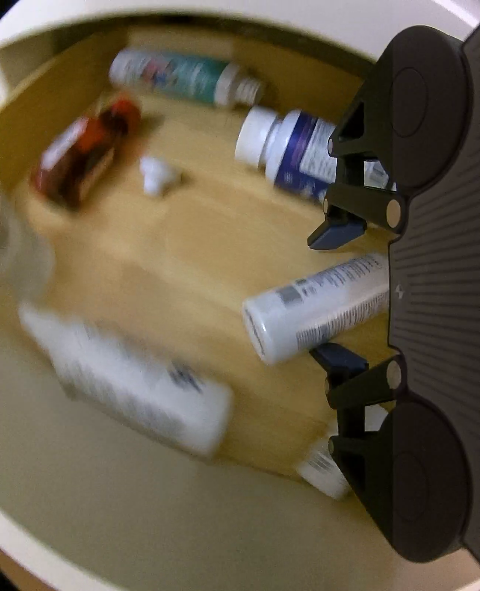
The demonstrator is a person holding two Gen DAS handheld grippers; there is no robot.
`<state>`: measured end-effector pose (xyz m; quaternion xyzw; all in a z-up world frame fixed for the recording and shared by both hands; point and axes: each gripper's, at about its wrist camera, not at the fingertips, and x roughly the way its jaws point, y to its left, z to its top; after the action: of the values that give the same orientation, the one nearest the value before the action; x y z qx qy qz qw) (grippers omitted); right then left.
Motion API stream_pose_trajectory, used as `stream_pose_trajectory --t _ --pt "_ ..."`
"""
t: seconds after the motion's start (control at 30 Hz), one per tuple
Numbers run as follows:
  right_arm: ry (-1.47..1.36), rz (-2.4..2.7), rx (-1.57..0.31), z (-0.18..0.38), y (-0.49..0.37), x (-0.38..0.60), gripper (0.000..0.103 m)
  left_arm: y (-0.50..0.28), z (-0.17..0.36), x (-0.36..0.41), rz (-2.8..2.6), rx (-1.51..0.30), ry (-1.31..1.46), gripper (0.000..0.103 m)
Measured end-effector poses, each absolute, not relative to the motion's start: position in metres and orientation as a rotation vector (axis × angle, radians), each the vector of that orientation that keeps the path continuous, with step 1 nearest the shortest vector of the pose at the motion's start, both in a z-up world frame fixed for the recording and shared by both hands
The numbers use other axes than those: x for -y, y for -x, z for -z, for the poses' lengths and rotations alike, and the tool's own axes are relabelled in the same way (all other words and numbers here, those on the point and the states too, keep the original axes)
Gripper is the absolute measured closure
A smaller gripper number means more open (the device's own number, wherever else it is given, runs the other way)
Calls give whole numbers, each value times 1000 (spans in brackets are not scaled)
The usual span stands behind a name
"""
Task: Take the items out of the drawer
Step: 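Lower the right gripper around the white cylindrical bottle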
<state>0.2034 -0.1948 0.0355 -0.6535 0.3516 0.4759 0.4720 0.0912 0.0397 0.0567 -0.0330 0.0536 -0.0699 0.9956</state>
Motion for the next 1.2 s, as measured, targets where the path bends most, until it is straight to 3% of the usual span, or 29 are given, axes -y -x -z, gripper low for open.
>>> stream_pose_trajectory --t 0.23,0.5,0.6,0.8,0.93,1.03,1.2 --pt "1317 -1071 -967 -51 -222 184 49 -89 -56 -39 141 -104 60 0" --pt "1611 -1068 -846 -51 -200 204 49 -87 -55 -39 141 -93 60 0" --pt "1702 -1080 -775 -50 -191 212 63 -86 -54 -39 138 -84 54 0" --pt "1719 -1084 -772 -59 -190 217 63 -83 -53 -39 146 -80 50 0" --pt "1666 -1056 -836 -67 -198 215 62 -82 -53 -40 154 -78 49 0" --pt "1369 -920 -1044 -81 -219 204 63 -81 -53 -40 157 -77 48 0" --pt "1336 -901 -1049 -92 -219 204 64 -79 -53 -40 157 -72 44 0"
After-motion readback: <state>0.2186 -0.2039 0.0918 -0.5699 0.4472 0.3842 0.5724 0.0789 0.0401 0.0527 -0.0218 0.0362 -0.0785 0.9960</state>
